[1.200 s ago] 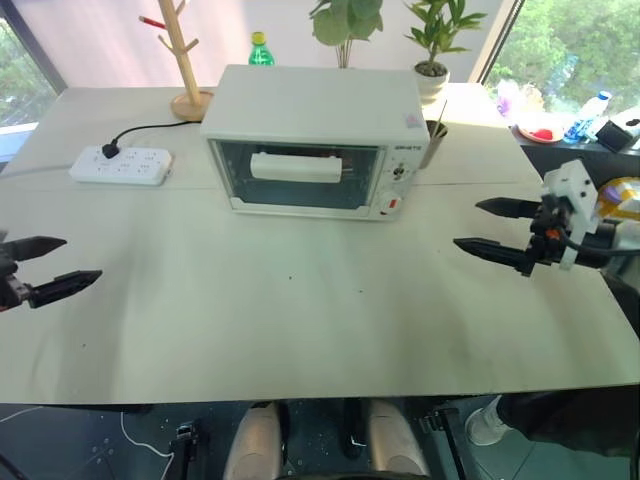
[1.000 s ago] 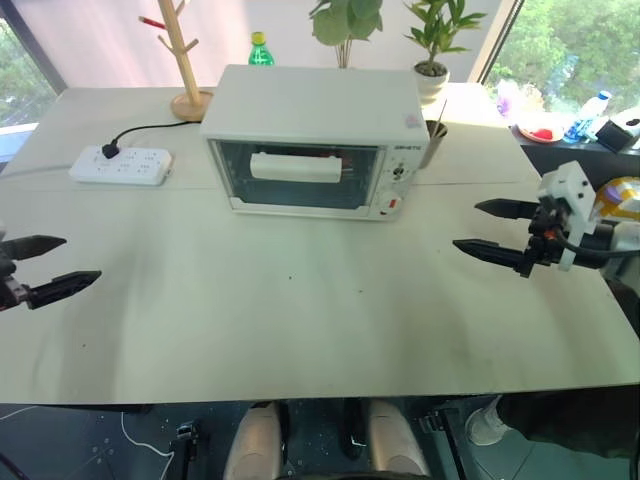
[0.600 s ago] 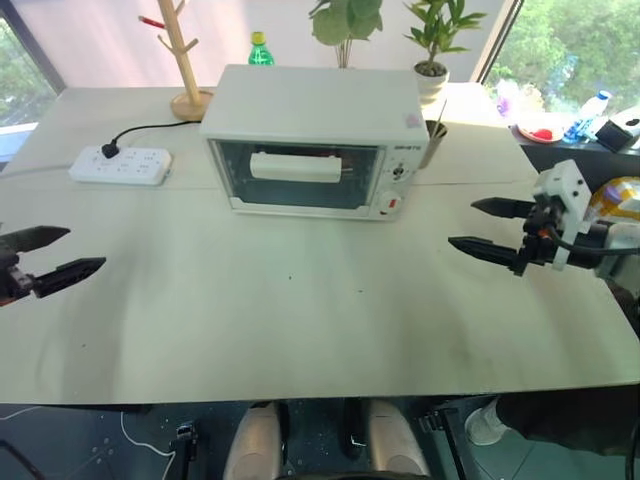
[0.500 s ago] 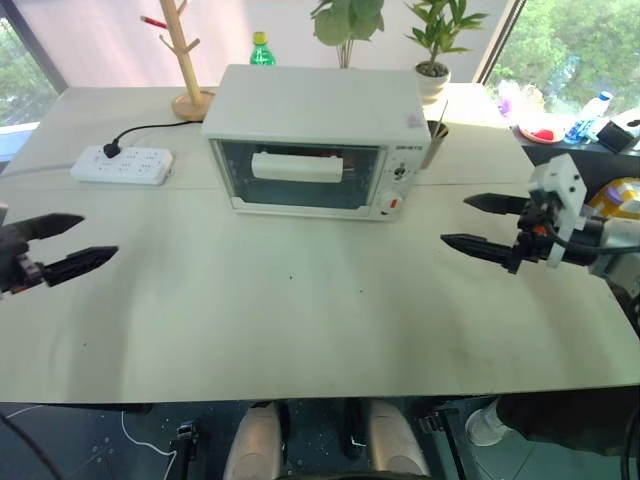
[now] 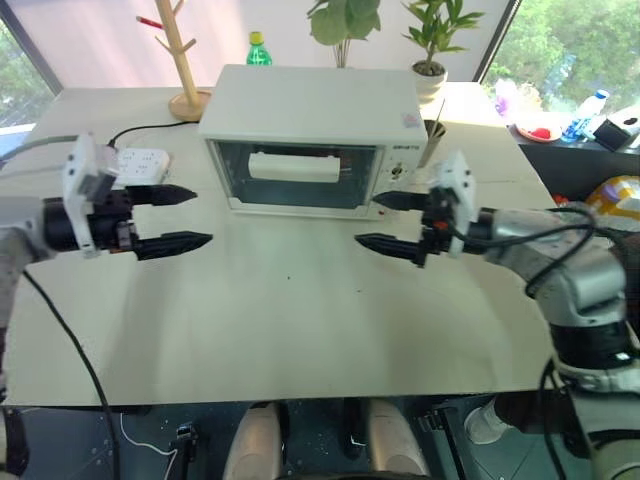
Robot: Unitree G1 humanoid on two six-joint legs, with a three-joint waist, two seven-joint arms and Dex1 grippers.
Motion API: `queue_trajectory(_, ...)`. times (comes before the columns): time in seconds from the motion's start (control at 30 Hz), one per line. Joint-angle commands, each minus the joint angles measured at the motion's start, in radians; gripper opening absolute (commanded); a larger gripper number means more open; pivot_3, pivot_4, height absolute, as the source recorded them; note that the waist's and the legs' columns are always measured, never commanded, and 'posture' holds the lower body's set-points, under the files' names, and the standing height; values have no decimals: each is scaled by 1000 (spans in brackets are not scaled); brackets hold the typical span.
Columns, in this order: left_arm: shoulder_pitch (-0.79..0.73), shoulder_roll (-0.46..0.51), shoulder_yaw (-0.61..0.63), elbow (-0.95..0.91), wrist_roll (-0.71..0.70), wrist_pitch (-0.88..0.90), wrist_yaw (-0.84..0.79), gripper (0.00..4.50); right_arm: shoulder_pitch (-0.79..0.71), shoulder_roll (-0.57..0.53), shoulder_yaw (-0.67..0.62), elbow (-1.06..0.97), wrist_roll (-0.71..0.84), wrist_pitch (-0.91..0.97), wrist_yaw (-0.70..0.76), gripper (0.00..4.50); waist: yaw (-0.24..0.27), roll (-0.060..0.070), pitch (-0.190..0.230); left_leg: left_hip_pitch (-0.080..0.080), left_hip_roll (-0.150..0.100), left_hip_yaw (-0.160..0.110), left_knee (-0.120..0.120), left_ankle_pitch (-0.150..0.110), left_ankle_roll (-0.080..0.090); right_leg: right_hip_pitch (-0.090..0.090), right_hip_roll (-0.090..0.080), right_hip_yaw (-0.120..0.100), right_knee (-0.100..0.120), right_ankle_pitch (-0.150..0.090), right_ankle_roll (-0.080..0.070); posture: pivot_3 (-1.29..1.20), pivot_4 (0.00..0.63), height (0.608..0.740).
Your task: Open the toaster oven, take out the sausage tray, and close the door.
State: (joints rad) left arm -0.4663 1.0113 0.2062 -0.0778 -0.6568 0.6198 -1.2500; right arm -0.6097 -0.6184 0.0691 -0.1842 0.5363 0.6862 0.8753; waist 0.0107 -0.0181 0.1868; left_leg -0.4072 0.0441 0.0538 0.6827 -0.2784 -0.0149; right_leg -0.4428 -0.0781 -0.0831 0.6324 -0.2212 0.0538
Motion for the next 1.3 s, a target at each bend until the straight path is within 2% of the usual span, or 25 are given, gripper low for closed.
queue_trajectory(0.03,-36,-4,-16,-9,6,-4,-4,4440,-64,42,23,65,-60,-63,-20,4500,0,0,0,0,0,0,0,0,0,0,0,0,0,0,0,0,150,717)
queue_trajectory(0.37,-75,-25,-44,-21,12,15,19,4440,-170,150,68,215,-145,-145,2,4500,0,0,0,0,0,-1,0,0,0,0,0,0,1,0,0,0,150,717)
queue_trajectory(0.83,-102,-32,-60,-12,21,31,39,4440,-144,195,64,97,-104,-129,34,4500,0,0,0,0,0,-1,0,0,0,0,0,0,2,0,0,0,150,717)
queue_trajectory(1.13,-192,-76,-71,40,4,71,52,4440,-74,201,73,-2,-84,-80,15,4500,-1,0,0,0,0,-2,0,0,0,0,0,0,2,0,0,0,150,717)
queue_trajectory(1.23,-260,-102,-64,81,-17,113,63,3572,-53,203,76,-27,-83,-67,9,4500,0,0,0,0,0,-2,0,0,0,0,1,0,2,0,0,0,150,717)
queue_trajectory(1.3,-309,-117,-71,118,-12,124,66,2549,-30,201,78,-54,-77,-59,13,4500,-1,0,0,0,-1,-2,0,0,0,0,1,0,2,0,0,0,150,717)
